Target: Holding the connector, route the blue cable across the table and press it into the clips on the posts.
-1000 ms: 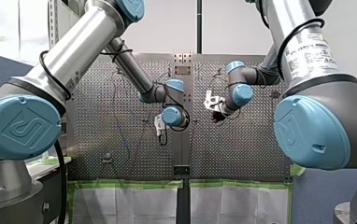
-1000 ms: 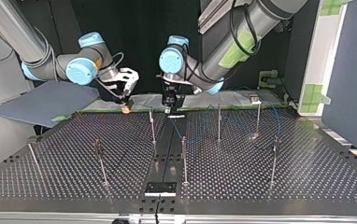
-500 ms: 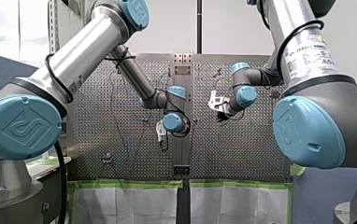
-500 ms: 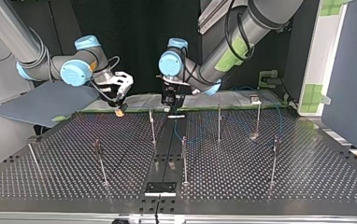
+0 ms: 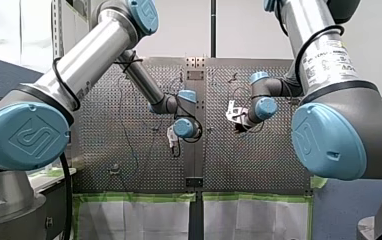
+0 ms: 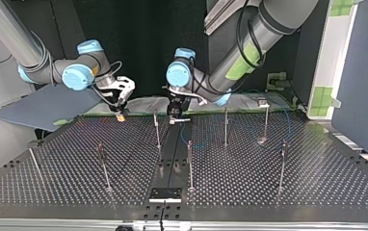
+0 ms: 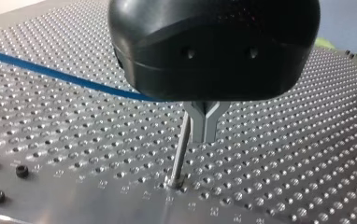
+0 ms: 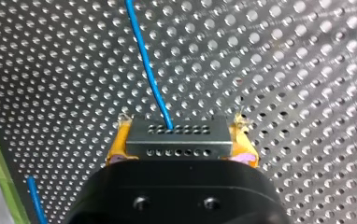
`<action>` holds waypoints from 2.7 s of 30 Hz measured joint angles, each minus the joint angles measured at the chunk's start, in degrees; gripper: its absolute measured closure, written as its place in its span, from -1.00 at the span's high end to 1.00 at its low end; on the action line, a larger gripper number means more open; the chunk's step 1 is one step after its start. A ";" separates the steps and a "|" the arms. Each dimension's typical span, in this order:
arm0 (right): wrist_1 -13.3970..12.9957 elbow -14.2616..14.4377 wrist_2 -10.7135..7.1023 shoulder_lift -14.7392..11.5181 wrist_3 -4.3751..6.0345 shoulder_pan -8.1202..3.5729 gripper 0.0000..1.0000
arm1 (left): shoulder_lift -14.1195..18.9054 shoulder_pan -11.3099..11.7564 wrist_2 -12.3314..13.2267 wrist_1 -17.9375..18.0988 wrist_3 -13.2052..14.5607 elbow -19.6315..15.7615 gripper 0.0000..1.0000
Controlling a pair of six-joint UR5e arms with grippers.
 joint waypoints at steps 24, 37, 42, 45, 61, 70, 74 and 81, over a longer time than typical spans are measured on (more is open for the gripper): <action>-2.51 -2.34 -3.24 2.34 0.85 -4.80 -1.00 | -3.72 1.33 0.19 -8.44 0.66 10.18 -0.18; -2.65 -2.48 -4.69 2.47 0.69 -5.81 -1.00 | -3.55 -0.77 -3.39 -14.42 3.43 10.33 0.98; -2.60 -2.46 -5.06 2.47 0.68 -5.83 -1.00 | -2.26 -1.83 -5.88 -16.96 3.65 10.23 0.98; -2.57 -2.46 -5.19 2.47 0.71 -5.83 -1.00 | -1.06 -2.60 -7.41 -18.48 3.69 10.15 0.98; -2.17 -2.47 -6.35 2.44 0.73 -5.83 -1.00 | 6.12 -7.20 -10.34 -22.06 3.67 4.04 0.98; 0.52 -2.57 -6.49 1.53 0.29 -5.97 -1.00 | 6.96 -11.57 -10.62 -20.01 2.24 3.00 0.98; 0.96 -2.58 -6.50 -0.03 0.46 -6.23 -1.00 | 6.34 -13.45 -10.85 -18.04 1.03 3.31 0.98; 1.64 -2.51 -6.54 -1.99 0.83 -6.91 -1.00 | 3.62 -14.07 -11.17 -16.94 0.19 5.66 0.98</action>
